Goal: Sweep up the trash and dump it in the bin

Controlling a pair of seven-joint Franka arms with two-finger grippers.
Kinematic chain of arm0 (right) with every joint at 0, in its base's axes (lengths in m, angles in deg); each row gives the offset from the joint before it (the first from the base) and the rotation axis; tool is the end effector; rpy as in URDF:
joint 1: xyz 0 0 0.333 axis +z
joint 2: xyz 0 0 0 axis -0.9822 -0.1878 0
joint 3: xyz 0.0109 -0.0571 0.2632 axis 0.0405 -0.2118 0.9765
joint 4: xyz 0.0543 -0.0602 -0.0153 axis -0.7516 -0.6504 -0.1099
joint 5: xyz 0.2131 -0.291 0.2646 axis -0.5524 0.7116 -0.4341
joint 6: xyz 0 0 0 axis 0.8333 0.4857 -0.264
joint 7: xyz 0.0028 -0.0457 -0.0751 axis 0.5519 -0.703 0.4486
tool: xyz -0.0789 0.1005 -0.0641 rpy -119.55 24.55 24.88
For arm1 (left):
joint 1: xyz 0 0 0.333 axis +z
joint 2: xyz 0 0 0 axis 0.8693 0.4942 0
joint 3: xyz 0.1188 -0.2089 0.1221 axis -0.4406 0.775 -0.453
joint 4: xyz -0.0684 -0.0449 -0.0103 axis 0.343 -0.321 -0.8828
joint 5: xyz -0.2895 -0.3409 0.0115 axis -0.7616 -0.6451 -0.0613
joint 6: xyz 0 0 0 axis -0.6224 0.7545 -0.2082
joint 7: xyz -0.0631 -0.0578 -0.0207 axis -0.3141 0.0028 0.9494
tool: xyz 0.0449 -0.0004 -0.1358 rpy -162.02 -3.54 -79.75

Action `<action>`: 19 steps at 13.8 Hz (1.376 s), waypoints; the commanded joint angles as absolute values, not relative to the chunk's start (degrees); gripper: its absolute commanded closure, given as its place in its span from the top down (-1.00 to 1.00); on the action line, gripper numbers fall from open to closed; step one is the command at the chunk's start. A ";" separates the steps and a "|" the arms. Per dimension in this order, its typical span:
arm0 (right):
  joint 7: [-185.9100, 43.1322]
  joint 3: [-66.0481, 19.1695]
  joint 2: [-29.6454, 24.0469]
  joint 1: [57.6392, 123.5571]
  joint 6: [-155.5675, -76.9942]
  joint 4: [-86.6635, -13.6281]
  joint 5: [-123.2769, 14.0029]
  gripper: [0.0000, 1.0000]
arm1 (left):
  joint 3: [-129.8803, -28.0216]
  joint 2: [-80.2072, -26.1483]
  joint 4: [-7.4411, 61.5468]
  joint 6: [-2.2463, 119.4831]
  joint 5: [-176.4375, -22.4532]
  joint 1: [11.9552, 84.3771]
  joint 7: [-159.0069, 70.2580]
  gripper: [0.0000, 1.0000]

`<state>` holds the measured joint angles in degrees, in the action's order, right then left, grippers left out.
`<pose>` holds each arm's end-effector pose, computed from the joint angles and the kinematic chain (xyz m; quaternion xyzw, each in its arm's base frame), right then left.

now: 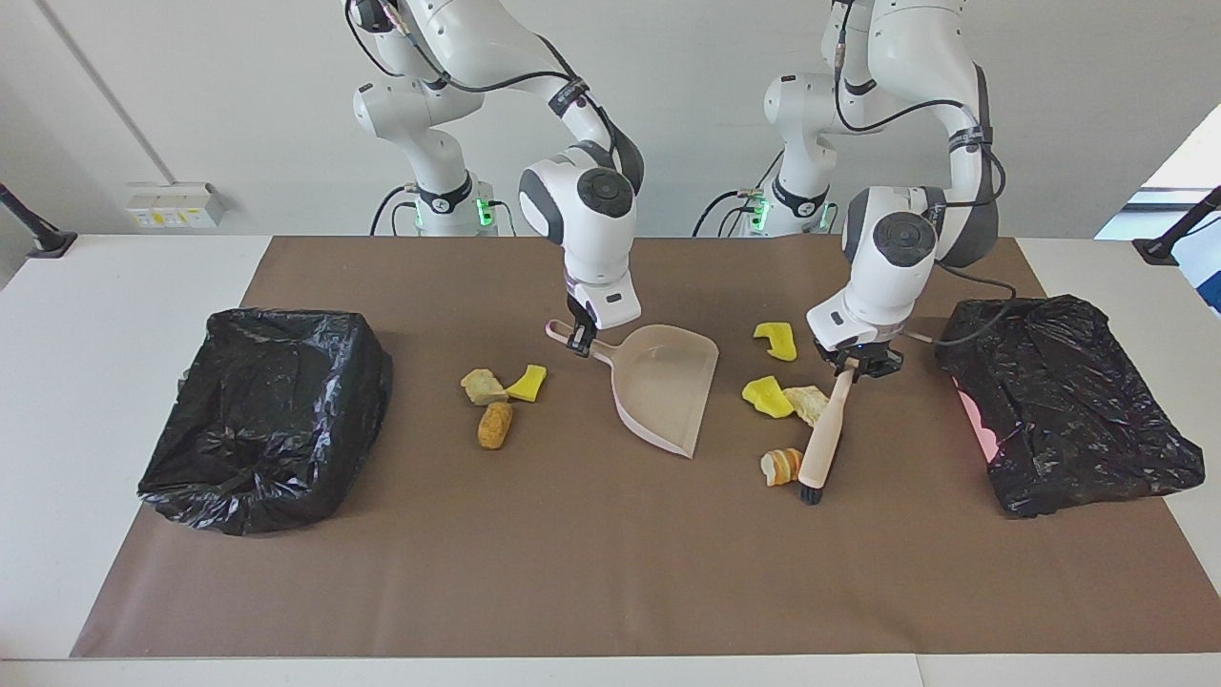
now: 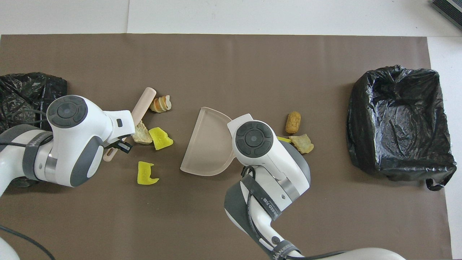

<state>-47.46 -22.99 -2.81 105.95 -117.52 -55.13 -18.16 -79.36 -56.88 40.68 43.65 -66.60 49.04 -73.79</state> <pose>0.5302 0.3529 0.2469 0.8215 0.5679 -0.0436 0.0274 0.5636 -0.1307 0.2289 -0.9578 0.2786 0.0493 0.0512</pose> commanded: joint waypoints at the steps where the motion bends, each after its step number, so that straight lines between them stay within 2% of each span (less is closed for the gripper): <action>1: -48.80 -22.91 -2.40 105.80 -118.21 -55.64 -17.02 -1.00 | -80.05 -60.07 45.37 42.93 -70.17 45.81 -73.97 -1.00; 8: -48.80 -22.91 -2.40 105.80 -118.13 -55.64 -17.02 -1.00 | -80.05 -62.62 46.79 39.17 -78.17 33.76 -72.57 -1.00; 11: -48.80 -22.91 -2.40 105.72 -118.13 -55.64 -17.02 -1.00 | -80.13 -61.66 43.21 36.08 -81.94 31.12 -66.69 -1.00; 14: -48.71 -22.91 -2.40 105.63 -118.13 -55.64 -17.02 -1.00 | -80.31 -61.56 40.38 35.29 -82.39 31.64 -61.59 -1.00; 19: -44.08 -22.91 -2.49 105.10 -117.87 -55.64 -15.44 -1.00 | -80.84 -68.14 40.11 23.97 -81.70 34.18 -45.26 -1.00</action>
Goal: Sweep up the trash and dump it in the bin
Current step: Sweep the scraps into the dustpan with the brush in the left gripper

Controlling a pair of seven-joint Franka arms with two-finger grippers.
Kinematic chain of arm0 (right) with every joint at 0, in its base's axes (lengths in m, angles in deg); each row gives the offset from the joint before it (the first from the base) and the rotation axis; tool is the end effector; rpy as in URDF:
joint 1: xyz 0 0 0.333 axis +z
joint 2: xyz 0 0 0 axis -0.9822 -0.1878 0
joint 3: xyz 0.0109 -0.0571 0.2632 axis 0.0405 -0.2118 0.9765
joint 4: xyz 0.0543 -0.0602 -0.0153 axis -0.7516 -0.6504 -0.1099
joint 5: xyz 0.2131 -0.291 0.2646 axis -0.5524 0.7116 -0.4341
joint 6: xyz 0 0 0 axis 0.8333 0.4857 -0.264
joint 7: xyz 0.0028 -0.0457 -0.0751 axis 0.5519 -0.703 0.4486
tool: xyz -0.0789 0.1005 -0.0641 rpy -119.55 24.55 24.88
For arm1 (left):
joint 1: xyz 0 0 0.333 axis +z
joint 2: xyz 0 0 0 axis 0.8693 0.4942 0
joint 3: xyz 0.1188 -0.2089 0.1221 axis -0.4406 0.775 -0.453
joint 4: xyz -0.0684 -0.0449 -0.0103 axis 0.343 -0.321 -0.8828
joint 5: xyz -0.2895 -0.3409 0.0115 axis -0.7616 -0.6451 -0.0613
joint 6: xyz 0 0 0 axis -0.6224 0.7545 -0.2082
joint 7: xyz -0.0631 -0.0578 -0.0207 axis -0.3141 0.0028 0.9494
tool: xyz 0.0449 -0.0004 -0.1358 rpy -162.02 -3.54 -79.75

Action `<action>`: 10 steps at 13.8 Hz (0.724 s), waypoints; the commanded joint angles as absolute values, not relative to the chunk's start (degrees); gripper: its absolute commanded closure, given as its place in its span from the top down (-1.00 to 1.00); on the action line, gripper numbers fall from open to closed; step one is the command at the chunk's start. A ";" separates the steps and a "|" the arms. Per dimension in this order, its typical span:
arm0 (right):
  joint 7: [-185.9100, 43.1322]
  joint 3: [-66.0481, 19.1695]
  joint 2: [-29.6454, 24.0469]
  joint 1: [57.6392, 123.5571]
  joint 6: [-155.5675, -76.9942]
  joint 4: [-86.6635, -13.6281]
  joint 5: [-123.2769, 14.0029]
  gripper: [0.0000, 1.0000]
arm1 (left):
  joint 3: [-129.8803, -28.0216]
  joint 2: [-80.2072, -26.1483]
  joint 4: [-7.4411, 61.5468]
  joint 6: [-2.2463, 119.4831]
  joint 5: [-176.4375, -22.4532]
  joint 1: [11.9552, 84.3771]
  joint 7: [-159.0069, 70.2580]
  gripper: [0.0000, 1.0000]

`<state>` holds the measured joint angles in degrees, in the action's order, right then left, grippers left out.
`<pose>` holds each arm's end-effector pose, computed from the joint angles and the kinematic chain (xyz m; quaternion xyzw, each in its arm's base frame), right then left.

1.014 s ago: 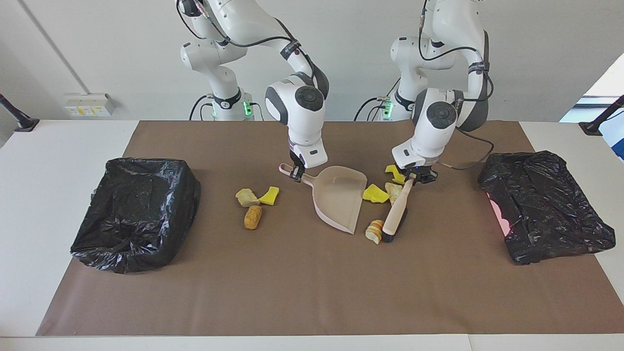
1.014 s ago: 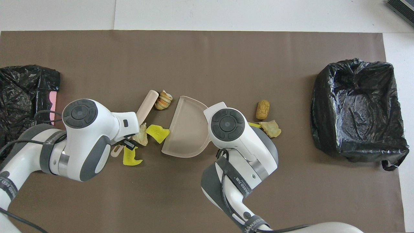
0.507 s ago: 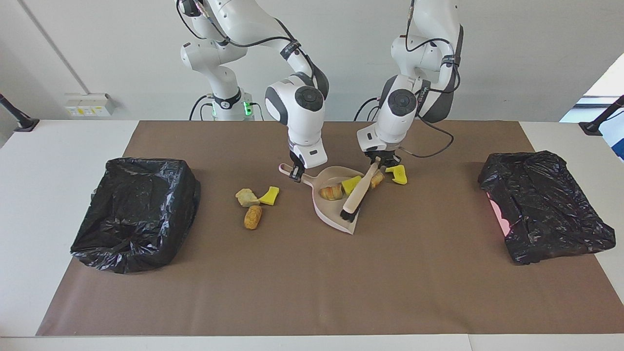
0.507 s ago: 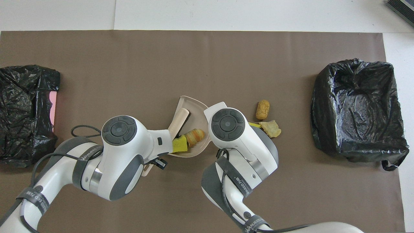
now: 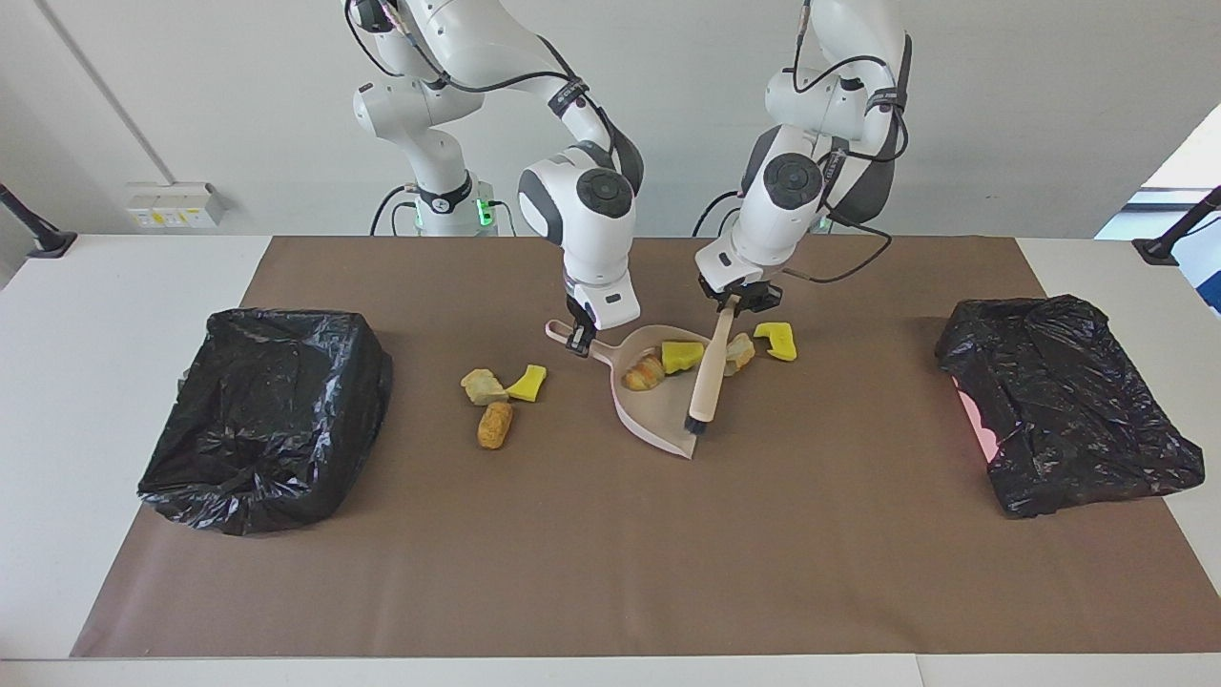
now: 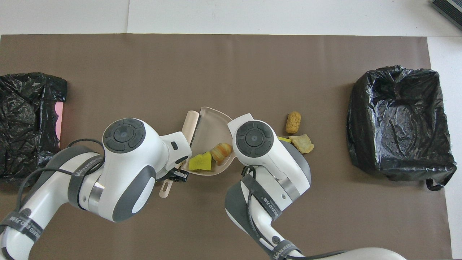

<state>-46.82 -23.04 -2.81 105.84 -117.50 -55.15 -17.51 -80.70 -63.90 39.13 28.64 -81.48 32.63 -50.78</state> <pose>0.5316 0.3506 0.2467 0.8173 0.5736 -0.0441 0.0320 0.4795 -0.2817 0.2945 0.9819 -0.1465 -0.1183 0.0199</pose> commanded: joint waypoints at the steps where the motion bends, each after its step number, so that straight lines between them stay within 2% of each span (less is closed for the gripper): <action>1: -41.62 -22.91 -2.31 105.28 -117.17 -55.64 -15.17 -1.00 | -80.84 -69.64 40.28 21.68 -81.69 35.58 -43.49 -1.00; 3: -36.96 -22.91 -2.05 105.72 -115.06 -55.55 -14.12 -1.00 | -80.84 -71.93 42.03 18.68 -80.21 37.09 -39.63 -1.00; 6: -27.29 -22.91 -2.31 105.28 -115.22 -55.38 -13.59 -1.00 | -80.75 -77.28 49.66 19.38 -76.68 37.53 -27.50 -1.00; 10: -27.70 -22.91 -2.22 105.36 -115.05 -55.20 -13.59 -1.00 | -80.75 -85.02 60.39 23.31 -76.68 40.33 -22.47 -1.00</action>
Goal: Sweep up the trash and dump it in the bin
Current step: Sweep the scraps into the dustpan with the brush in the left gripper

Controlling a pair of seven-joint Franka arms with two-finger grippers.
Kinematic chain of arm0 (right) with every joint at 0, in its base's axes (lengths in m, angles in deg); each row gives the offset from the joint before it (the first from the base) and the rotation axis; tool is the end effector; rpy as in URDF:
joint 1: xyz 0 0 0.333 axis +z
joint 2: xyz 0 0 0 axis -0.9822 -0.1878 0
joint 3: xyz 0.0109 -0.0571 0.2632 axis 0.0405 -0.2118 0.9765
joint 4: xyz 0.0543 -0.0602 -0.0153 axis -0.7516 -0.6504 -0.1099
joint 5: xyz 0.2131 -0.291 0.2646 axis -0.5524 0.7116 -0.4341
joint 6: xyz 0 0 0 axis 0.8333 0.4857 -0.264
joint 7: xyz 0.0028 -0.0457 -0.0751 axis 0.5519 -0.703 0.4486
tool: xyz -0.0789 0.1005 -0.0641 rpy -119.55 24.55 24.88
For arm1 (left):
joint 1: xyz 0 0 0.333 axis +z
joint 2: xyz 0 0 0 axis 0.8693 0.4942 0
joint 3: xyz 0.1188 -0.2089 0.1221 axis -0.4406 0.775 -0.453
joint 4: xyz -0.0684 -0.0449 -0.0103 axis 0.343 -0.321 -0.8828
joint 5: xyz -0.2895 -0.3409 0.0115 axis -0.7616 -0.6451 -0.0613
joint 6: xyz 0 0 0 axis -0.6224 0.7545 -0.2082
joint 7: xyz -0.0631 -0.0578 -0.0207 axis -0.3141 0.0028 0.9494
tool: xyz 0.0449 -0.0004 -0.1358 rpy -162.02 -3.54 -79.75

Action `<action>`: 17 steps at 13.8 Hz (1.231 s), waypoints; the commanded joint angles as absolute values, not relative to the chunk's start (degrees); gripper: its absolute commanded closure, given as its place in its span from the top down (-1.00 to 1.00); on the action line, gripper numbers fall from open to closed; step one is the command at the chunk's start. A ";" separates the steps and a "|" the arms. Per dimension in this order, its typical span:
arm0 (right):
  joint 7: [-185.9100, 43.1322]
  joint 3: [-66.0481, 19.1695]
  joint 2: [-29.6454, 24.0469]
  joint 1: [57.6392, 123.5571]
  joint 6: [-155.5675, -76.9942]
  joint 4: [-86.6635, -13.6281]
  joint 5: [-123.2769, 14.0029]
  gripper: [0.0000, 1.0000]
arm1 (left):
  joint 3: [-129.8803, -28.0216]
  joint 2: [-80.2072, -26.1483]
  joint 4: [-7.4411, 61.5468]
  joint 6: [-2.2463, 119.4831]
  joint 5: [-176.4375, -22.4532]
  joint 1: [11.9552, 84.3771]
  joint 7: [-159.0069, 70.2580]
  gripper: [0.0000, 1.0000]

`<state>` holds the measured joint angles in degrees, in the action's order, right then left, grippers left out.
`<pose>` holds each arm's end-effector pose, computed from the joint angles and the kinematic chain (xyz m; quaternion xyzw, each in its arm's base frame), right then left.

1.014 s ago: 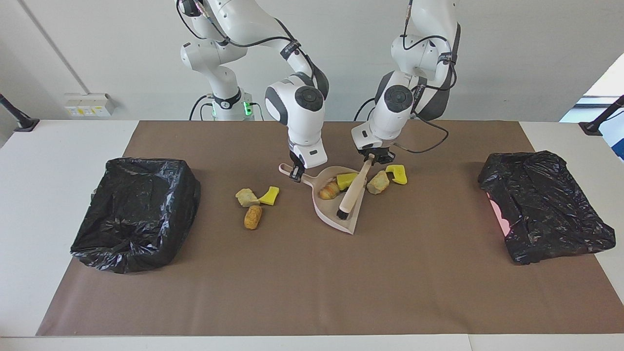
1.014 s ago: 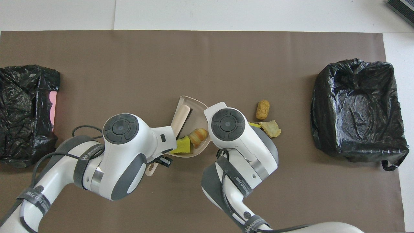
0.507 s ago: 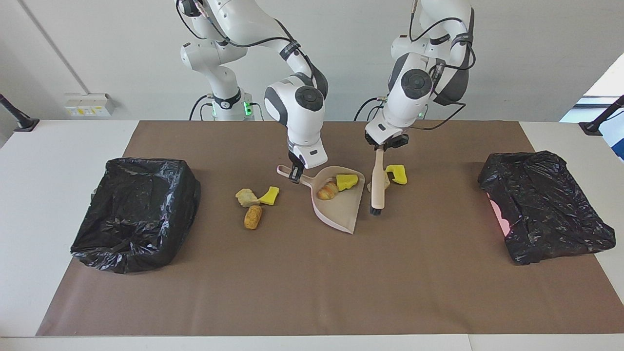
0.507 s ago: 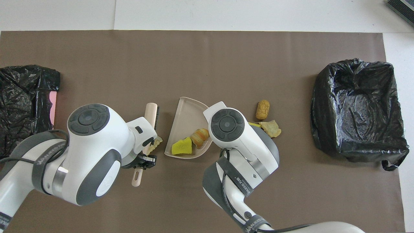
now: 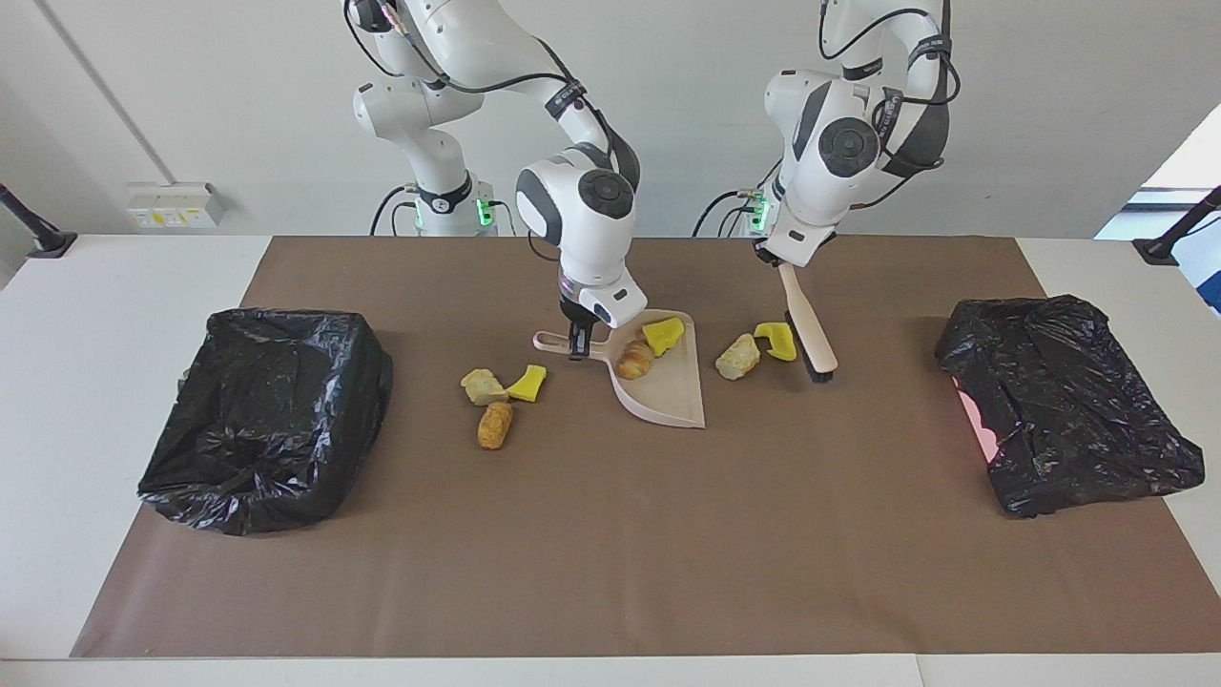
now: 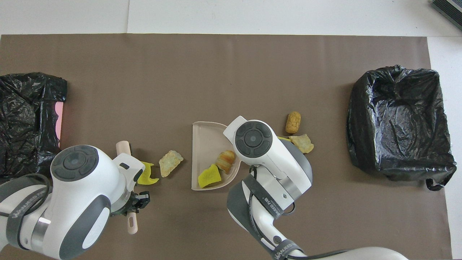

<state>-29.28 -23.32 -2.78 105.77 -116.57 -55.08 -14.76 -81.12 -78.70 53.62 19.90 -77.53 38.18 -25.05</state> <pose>0.5348 0.3428 0.2467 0.7132 0.6970 -0.0586 0.0451 0.4213 -0.1868 0.3008 -0.9774 -0.1107 0.1683 0.0642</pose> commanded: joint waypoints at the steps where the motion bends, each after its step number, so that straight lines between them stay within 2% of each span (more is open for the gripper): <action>1: -28.40 -22.91 -2.22 105.45 -115.05 -55.20 -13.59 -1.00 | -80.75 -85.03 61.46 24.11 -76.68 40.43 -22.38 -1.00; 6: -29.82 -22.91 -2.31 105.45 -115.31 -55.20 -13.59 -1.00 | -80.48 -82.67 64.46 31.57 -78.78 37.72 -19.20 -1.00; 8: -30.69 -22.82 -2.31 105.45 -115.31 -55.20 -13.59 -1.00 | -80.48 -77.24 63.32 38.77 -80.37 34.12 -19.83 -1.00; 11: -31.13 -22.90 -2.31 105.54 -115.31 -55.20 -13.59 -1.00 | -80.31 -70.28 59.02 43.00 -82.29 30.16 -22.10 -1.00; 14: -32.09 -22.82 -2.31 105.63 -115.14 -55.11 -13.68 -1.00 | -80.31 -69.74 58.13 46.62 -88.62 25.86 -33.77 -1.00; 17: -33.77 -22.82 -2.22 105.72 -115.05 -55.11 -13.68 -1.00 | -80.31 -68.43 55.15 46.01 -89.60 23.21 -35.74 -1.00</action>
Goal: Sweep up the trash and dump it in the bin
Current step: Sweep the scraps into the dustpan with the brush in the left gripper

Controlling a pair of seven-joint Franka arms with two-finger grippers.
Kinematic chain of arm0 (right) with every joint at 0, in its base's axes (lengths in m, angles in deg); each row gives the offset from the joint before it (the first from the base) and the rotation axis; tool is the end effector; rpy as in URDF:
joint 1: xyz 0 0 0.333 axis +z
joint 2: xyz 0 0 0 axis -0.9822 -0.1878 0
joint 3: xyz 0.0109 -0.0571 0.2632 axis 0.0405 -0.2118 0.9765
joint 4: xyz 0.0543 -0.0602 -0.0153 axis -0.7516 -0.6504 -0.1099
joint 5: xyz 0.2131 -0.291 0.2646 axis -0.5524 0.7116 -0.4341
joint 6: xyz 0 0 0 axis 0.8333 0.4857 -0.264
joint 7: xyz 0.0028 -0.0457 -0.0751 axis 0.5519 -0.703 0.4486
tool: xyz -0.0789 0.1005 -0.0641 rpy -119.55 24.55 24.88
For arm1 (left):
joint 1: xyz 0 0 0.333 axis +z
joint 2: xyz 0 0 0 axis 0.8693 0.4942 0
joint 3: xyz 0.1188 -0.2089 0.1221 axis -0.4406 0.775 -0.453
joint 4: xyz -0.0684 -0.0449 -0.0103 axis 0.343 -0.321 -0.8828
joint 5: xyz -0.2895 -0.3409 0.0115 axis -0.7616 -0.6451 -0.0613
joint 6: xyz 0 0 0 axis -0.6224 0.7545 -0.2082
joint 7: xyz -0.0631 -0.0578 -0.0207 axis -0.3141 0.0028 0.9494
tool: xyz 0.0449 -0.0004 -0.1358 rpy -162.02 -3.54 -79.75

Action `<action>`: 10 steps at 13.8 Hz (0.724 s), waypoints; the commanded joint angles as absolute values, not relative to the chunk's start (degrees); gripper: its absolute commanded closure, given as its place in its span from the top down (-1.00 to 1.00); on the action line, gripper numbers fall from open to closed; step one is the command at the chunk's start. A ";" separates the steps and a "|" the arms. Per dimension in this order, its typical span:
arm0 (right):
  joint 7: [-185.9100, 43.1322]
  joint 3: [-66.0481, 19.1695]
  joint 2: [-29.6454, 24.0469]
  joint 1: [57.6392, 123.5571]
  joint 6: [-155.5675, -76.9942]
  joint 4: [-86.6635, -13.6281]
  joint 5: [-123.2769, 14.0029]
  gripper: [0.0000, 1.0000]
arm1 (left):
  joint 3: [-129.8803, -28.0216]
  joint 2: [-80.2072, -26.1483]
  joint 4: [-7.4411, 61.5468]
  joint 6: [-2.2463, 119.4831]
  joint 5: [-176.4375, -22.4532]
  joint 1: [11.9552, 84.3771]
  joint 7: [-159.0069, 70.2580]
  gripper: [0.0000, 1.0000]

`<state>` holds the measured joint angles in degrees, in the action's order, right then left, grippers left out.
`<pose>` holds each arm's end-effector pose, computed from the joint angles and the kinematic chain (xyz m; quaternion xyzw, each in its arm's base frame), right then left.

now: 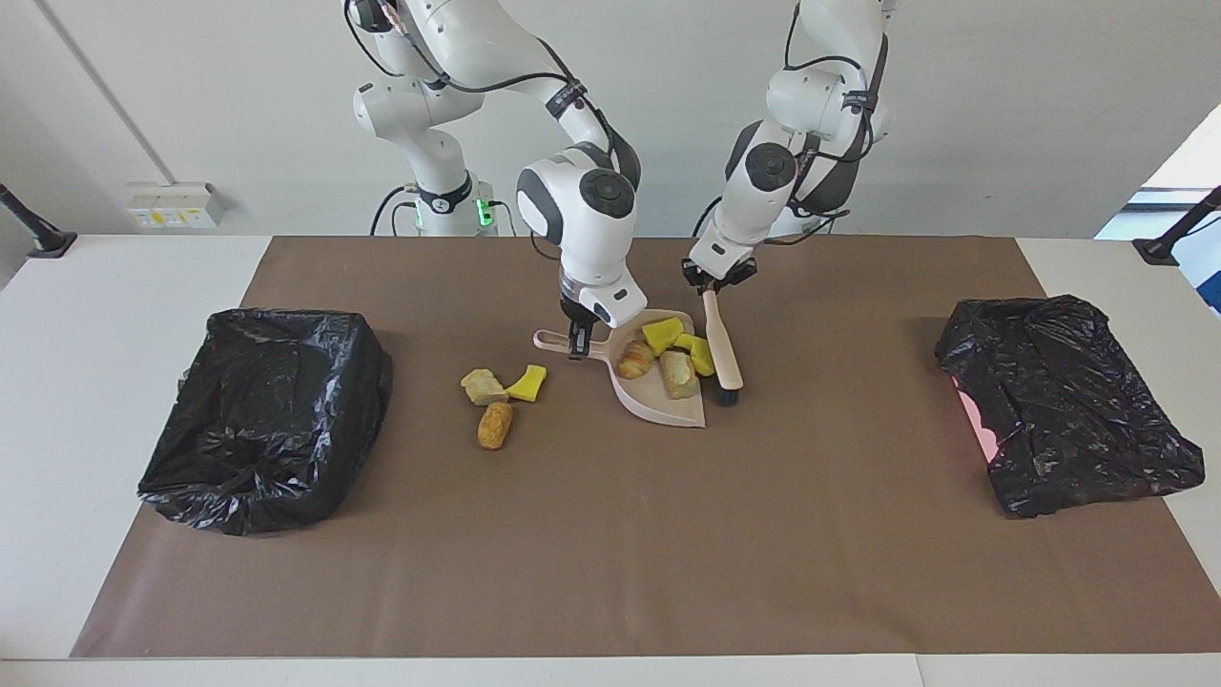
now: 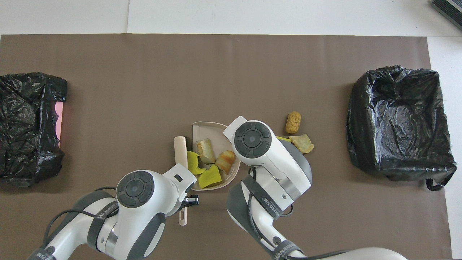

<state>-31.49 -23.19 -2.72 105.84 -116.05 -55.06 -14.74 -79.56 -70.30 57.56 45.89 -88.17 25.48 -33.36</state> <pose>0.5327 0.3438 0.2469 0.7253 0.6841 -0.0614 0.0460 0.3882 -0.3147 0.2235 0.9939 -0.0174 -0.0990 0.0463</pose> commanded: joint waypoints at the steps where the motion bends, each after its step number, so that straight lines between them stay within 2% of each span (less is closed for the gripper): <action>1: -33.77 -22.82 -2.22 105.72 -115.05 -55.03 -13.68 -1.00 | -80.31 -67.55 53.23 45.22 -89.60 23.21 -35.74 -1.00; 4: -34.12 -22.82 -2.22 105.72 -115.05 -55.03 -13.68 -1.00 | -80.48 -65.18 48.47 40.32 -89.60 24.08 -34.51 -1.00; 10: -34.30 -22.82 -2.40 105.28 -115.93 -55.29 -13.68 -1.00 | -80.84 -64.91 48.28 39.42 -87.07 25.49 -24.49 -1.00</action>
